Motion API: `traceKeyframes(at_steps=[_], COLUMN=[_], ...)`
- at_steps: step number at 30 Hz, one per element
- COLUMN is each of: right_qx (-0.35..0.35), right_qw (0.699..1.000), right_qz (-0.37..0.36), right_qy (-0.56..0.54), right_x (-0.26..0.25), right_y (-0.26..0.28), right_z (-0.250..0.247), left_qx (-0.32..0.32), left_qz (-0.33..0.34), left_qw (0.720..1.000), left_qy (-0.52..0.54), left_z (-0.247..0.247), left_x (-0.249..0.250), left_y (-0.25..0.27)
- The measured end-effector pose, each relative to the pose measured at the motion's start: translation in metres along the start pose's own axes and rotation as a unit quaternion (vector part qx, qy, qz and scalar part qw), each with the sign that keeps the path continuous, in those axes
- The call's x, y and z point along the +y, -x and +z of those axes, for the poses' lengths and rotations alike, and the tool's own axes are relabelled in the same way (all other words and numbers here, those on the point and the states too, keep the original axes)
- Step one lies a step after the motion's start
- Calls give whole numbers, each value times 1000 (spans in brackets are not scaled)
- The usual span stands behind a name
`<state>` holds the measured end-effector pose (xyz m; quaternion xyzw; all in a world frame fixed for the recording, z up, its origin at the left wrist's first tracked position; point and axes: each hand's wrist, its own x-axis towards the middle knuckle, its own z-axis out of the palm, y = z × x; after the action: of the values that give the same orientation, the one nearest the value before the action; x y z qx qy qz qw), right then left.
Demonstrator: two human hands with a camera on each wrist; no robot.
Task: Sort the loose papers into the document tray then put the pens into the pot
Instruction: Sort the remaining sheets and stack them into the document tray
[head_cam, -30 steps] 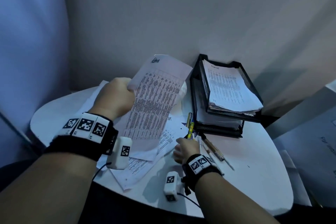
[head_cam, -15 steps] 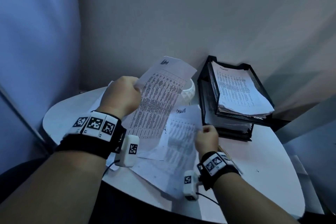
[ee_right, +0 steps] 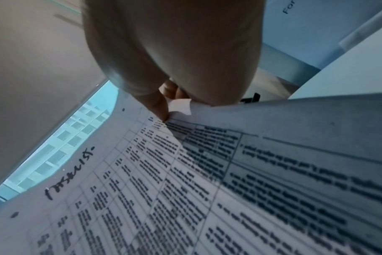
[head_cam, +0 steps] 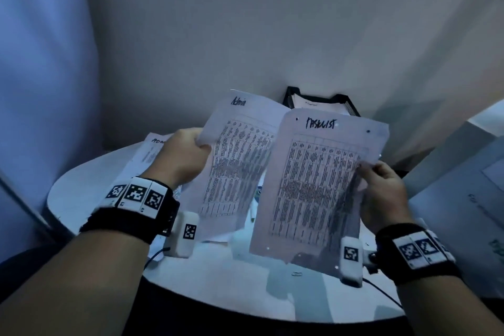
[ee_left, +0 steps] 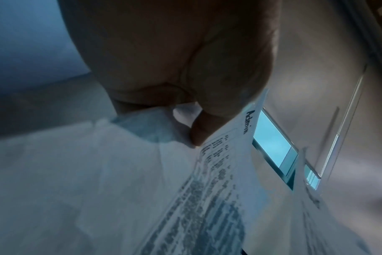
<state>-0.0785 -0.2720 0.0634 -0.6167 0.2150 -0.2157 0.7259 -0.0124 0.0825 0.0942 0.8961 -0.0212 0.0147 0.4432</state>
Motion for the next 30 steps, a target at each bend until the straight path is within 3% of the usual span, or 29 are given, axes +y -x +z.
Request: traceKeyframes(at_steps=[6, 11, 14, 17, 20, 25, 30], right_qx=[-44, -45, -8, 22, 27, -14, -92], right_qw=[994, 995, 997, 997, 996, 983, 912], right_qz=[89, 87, 76, 76, 81, 171, 230], right_qy=[-42, -19, 7, 0, 34, 61, 326], right_x=[15, 32, 40, 47, 53, 89, 159], right_y=[16, 24, 19, 11, 10, 15, 31], right_z=[41, 96, 127, 155, 178, 195, 184], left_qx=[-132, -160, -167, -122, -38, 79, 100], left_qz=[-22, -74, -26, 25, 52, 28, 26], left_qw=[975, 953, 957, 986, 998, 996, 995], left_qy=[179, 247, 234, 108, -1, -17, -19], left_z=[22, 21, 8, -5, -13, -35, -55], left_x=[3, 1, -1, -4, -12, -26, -31], left_y=[11, 9, 8, 6, -1, -16, -19])
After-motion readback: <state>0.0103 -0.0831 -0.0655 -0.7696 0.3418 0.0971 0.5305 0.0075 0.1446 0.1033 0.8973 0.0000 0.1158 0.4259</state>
